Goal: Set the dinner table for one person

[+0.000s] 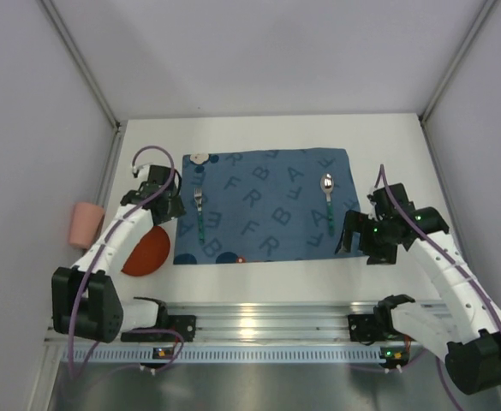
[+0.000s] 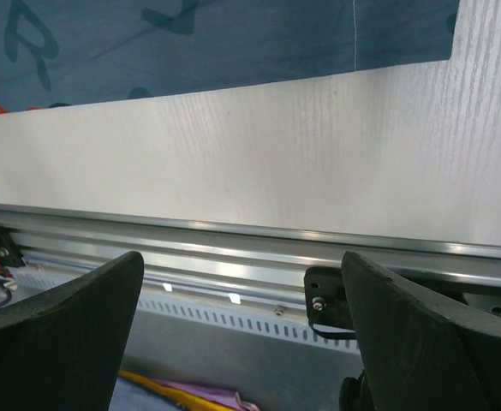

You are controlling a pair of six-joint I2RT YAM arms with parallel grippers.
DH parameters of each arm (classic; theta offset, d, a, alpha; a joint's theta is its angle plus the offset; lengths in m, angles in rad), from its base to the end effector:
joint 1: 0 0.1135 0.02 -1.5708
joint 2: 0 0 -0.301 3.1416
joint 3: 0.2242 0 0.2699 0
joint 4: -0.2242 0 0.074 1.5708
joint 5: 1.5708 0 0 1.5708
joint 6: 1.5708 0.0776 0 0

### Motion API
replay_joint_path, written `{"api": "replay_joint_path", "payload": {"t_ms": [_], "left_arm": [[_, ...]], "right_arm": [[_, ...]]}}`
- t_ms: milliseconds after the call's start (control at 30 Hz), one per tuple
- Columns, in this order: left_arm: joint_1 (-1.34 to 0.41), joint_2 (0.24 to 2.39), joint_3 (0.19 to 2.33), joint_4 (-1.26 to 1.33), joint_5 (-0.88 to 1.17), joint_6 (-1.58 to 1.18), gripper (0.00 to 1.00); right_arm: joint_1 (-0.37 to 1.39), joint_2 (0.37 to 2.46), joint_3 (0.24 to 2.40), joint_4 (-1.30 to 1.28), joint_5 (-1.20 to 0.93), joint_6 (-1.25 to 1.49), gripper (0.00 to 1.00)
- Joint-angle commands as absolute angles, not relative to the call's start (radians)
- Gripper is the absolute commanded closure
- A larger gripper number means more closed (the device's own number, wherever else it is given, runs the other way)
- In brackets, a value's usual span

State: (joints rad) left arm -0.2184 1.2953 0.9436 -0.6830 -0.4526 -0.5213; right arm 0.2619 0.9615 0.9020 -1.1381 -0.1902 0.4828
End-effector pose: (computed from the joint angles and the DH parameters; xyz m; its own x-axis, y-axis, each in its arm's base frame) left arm 0.2800 -0.0274 0.2452 -0.7163 -0.2998 -0.6302 -0.4381 0.8961 0.0716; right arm 0.1592 0.0579 0.2647 -0.9456 0.2185 -0.2412 0.1334 0.9362 0.3252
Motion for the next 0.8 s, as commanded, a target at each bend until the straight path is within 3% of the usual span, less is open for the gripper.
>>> {"api": "replay_joint_path", "payload": {"t_ms": [0, 400, 500, 533, 600, 733, 767], "left_arm": [[-0.195, 1.301, 0.913, -0.747, -0.44, -0.448, 0.05], [-0.183, 1.638, 1.005, -0.799, -0.494, -0.491, 0.21], [-0.147, 1.67, 1.011, -0.802, -0.486, -0.494, 0.4], [-0.138, 1.675, 1.009, -0.792, -0.47, -0.492, 0.54], [-0.108, 1.697, 1.009, -0.778, -0.451, -0.48, 0.64], [-0.072, 1.738, 1.005, -0.747, -0.42, -0.472, 0.69], [-0.069, 1.756, 1.002, -0.735, -0.416, -0.472, 0.78]], "right_arm": [[0.273, 0.946, 0.879, -1.092, -0.212, 0.505, 0.0], [0.273, 0.969, 0.877, -1.078, -0.212, 0.503, 0.0], [0.273, 0.963, 0.881, -1.085, -0.204, 0.502, 0.0], [0.275, 0.963, 0.881, -1.089, -0.203, 0.502, 0.0], [0.273, 0.963, 0.882, -1.094, -0.196, 0.499, 0.0], [0.273, 0.968, 0.896, -1.115, -0.172, 0.482, 0.0], [0.273, 0.969, 0.902, -1.118, -0.169, 0.479, 0.0]]}}
